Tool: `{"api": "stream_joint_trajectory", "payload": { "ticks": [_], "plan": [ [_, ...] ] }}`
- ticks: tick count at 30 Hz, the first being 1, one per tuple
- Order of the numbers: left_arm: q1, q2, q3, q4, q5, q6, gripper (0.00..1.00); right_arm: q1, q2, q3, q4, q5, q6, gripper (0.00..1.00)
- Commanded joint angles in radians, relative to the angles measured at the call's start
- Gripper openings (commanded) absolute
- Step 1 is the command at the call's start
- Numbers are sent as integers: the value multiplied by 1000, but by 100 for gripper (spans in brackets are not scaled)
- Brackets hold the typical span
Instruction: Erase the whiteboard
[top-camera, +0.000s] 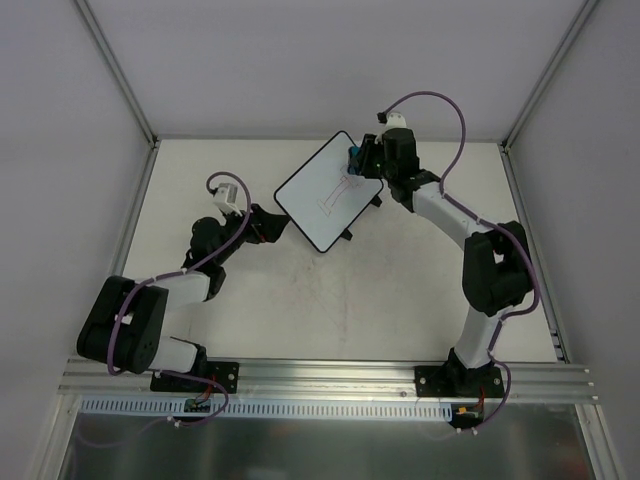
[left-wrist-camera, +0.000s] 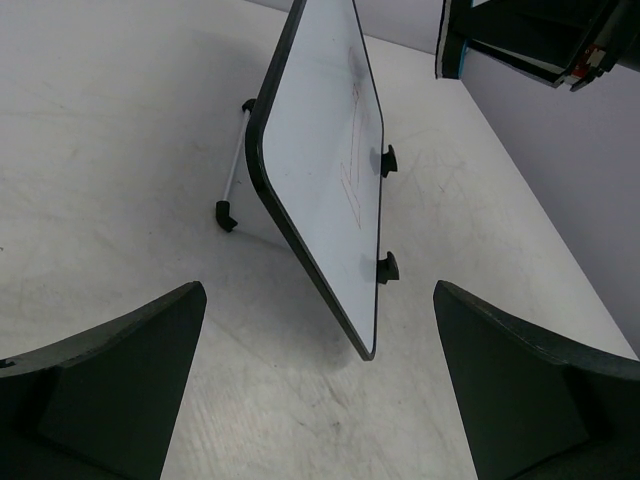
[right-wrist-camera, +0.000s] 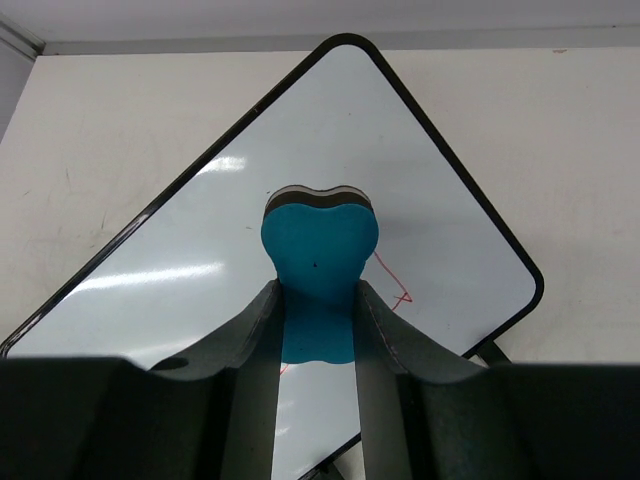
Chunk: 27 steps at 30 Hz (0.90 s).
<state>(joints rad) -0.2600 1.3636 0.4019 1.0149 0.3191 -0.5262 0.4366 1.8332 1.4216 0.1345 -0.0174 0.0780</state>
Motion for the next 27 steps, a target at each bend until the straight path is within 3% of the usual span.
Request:
{"api": "stream_joint_trajectory", "payload": {
  "ticks": [1, 15, 27],
  "plan": [
    [4, 48, 57, 112, 51, 20, 99, -18, 26, 36, 65, -96, 23, 0],
    [4, 288, 132, 365, 69, -49, 90, -24, 80, 80, 89, -199, 29, 0],
    [-18, 384, 225, 372, 78, -89, 74, -25, 126, 135, 65, -208, 60, 0]
  ]
}}
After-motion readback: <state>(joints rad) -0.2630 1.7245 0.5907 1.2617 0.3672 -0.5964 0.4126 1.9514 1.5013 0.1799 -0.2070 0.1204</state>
